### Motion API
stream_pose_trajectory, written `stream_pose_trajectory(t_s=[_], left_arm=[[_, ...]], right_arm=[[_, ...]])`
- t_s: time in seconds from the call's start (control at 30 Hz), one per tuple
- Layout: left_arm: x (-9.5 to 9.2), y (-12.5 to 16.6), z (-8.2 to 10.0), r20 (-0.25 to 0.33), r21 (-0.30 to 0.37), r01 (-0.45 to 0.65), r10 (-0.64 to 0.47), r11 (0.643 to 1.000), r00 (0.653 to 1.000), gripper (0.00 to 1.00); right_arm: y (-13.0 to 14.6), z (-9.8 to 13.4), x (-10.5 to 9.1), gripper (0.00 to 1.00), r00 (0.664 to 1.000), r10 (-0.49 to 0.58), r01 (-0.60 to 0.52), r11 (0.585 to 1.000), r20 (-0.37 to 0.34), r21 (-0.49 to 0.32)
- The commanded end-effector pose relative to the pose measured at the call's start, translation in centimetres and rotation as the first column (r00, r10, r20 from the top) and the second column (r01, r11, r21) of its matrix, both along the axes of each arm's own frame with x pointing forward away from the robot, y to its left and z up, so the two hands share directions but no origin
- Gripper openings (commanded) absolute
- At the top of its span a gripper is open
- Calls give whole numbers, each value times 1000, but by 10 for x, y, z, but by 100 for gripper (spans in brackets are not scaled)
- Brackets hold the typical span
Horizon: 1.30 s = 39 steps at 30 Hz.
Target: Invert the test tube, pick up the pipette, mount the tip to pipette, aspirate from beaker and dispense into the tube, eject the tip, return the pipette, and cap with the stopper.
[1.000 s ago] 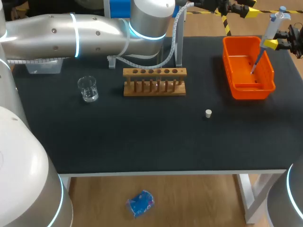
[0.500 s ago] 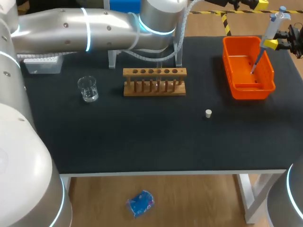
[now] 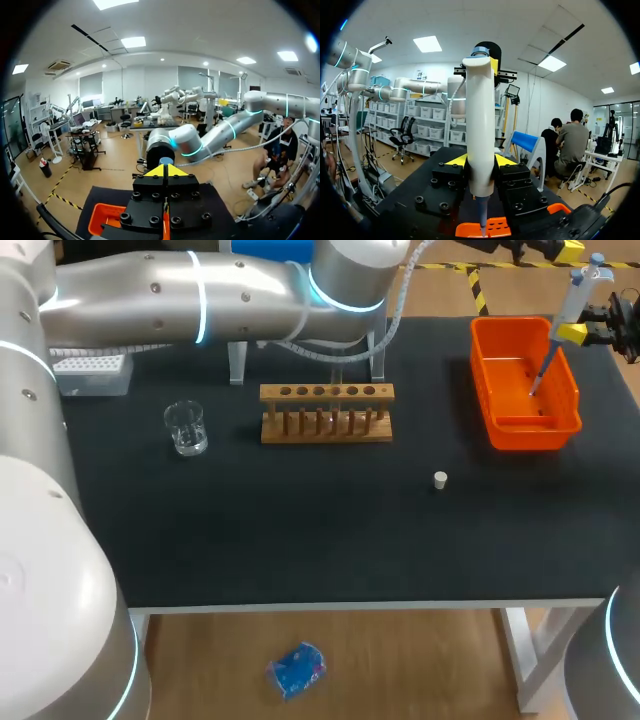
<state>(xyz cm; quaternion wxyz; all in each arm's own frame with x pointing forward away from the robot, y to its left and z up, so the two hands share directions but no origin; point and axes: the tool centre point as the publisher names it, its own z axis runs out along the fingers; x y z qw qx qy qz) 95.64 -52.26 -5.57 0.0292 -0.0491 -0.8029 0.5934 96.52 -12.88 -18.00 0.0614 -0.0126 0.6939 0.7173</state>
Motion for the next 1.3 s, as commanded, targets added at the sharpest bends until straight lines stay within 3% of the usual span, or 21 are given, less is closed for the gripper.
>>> stream_pose_trajectory(t_s=[0.03,1.3], left_arm=[[3,-4,-6,-5,0,-1,1,1000,1000,0],[-5,-12,-24,-49,-23,5,-6,1000,999,0]], right_arm=[[0,0,0,0,1000,0,0,1000,1,-2],[0,0,0,0,1000,0,0,1000,1,-2]])
